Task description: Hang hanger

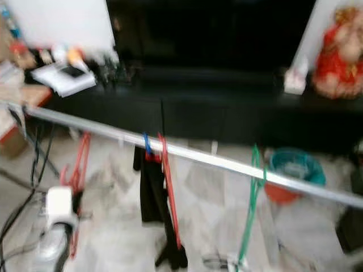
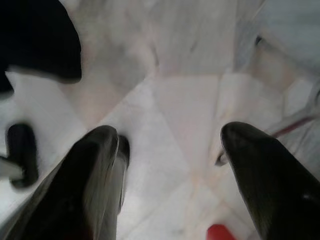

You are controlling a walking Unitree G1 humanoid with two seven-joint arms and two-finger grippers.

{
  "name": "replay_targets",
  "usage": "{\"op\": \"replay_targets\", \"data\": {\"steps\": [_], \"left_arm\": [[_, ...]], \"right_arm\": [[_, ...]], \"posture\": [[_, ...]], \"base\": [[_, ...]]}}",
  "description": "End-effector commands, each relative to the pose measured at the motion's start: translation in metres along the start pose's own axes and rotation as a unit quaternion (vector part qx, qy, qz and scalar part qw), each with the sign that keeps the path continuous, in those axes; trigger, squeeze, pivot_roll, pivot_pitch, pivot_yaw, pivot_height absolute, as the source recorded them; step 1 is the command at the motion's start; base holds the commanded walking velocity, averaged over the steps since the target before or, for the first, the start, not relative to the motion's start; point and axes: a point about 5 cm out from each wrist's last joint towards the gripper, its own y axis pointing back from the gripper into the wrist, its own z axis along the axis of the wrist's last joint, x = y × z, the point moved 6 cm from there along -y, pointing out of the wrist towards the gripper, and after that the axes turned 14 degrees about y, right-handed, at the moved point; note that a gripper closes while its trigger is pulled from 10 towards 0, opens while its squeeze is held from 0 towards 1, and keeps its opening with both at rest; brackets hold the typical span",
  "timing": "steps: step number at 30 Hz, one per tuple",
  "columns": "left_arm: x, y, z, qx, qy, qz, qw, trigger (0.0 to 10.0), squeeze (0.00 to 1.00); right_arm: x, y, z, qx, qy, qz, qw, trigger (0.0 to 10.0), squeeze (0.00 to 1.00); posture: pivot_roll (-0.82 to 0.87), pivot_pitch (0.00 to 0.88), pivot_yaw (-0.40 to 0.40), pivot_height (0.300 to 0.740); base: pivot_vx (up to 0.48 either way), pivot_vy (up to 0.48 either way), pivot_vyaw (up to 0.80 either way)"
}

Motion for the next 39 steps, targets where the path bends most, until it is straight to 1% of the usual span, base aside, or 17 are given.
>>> {"op": "replay_targets", "data": {"steps": [1,11,14,15,21,33,36,39], "left_arm": [[0.014,0.0,0.005,-0.006,-0.008,0.013,1.0,10.0,0.0],[0.017,0.0,0.009,-0.009,-0.011,0.014,1.0,10.0,0.0],[0.014,-0.001,0.012,-0.012,-0.006,0.002,1.0,10.0,0.0],[0.013,-0.002,0.014,-0.016,-0.01,-0.002,1.0,10.0,0.0],[0.013,-0.001,0.022,-0.031,-0.01,-0.011,0.999,10.0,0.0],[0.012,0.005,0.041,-0.057,-0.02,-0.048,0.997,10.0,0.0],[0.011,0.006,0.045,-0.061,-0.017,-0.06,0.996,10.0,0.0],[0.002,0.005,0.053,-0.064,-0.012,-0.093,0.994,10.0,0.0]], "right_arm": [[0.01,-0.001,0.008,-0.009,-0.004,0.009,1.0,10.0,0.0],[0.009,-0.001,0.009,-0.01,-0.003,0.011,1.0,10.0,0.0],[0.01,-0.001,0.01,-0.01,-0.002,0.012,1.0,10.0,0.0],[0.01,-0.001,0.01,-0.01,-0.002,0.013,1.0,10.0,0.0],[0.011,-0.001,0.011,-0.011,-0.001,0.015,1.0,10.0,0.0],[0.012,-0.001,0.012,-0.012,0.0,0.018,1.0,10.0,0.0],[0.012,-0.001,0.012,-0.012,0.0,0.018,1.0,10.0,0.0],[0.012,-0.001,0.012,-0.013,0.0,0.018,1.0,10.0,0.0]], "posture": [[0.01,0.0,-0.003,0.74],[0.02,0.0,-0.006,0.74],[0.02,0.0,-0.008,0.74],[0.03,0.0,-0.01,0.74],[0.02,0.0,-0.005,0.74],[0.03,0.0,-0.003,0.74],[0.03,0.0,-0.003,0.74],[0.04,0.0,-0.003,0.74]], "base": [[0.322,0.0,0.0],[0.32,0.0,0.0],[0.0,0.0,0.0],[0.0,0.0,0.0],[0.0,0.0,0.0],[0.0,0.0,0.0],[0.0,0.0,0.0],[0.0,0.0,0.0]]}}
